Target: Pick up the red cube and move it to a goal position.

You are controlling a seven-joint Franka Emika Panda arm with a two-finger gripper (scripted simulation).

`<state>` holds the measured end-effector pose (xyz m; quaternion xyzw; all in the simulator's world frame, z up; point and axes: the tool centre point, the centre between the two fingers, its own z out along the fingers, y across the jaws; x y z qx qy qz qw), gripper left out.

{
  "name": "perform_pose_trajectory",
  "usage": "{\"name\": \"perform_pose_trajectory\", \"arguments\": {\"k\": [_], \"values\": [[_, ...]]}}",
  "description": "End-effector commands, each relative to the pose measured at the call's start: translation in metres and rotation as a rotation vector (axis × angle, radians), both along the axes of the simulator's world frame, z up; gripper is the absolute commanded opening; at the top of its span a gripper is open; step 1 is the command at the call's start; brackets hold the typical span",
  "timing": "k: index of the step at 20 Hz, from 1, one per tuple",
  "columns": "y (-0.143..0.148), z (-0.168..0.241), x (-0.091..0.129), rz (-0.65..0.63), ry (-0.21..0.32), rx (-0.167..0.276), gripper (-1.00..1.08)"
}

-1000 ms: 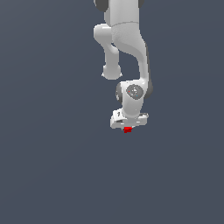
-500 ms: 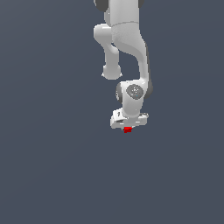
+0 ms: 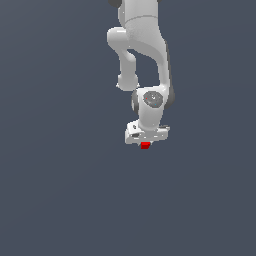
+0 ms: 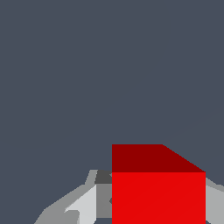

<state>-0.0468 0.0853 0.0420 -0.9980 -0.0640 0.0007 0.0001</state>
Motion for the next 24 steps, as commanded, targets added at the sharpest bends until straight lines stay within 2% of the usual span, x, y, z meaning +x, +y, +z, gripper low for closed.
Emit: {"name": "perform_pose_trajectory", "arguments": {"k": [1, 10, 24], "values": [[-0.004, 0.013, -0.001, 0.0, -0.001, 0.0, -1.0], [-0.024, 0.086, -0.01, 0.0, -0.001, 0.0, -1.0], [-0.067, 0.242, -0.028, 0.001, -0.001, 0.002, -1.0]]}}
